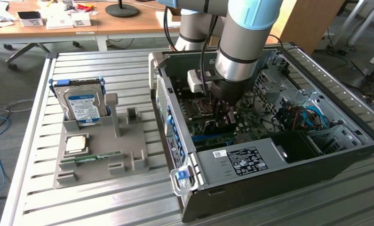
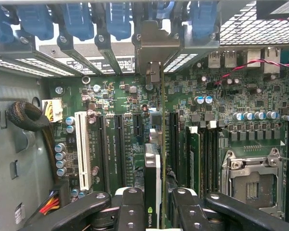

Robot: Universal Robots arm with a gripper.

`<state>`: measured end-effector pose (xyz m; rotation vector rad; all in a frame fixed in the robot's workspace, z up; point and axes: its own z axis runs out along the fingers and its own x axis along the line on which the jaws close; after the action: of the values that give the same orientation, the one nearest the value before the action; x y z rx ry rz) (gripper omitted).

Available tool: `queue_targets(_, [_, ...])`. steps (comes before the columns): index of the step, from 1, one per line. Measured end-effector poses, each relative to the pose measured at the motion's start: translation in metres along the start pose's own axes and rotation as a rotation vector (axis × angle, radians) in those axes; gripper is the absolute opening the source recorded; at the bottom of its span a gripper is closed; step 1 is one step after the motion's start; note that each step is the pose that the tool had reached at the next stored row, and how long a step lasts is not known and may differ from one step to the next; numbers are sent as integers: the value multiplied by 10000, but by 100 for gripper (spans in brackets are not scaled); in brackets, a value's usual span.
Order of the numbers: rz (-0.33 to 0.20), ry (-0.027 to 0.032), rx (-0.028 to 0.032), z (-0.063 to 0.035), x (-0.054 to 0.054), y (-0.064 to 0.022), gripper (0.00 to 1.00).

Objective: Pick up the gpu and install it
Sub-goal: 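Insert the gpu into the slot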

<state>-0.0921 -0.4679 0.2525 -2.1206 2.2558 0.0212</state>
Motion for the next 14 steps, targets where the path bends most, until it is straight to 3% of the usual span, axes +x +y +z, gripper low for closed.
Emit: queue_targets(14, [-1,22,4,0,-14,6,27])
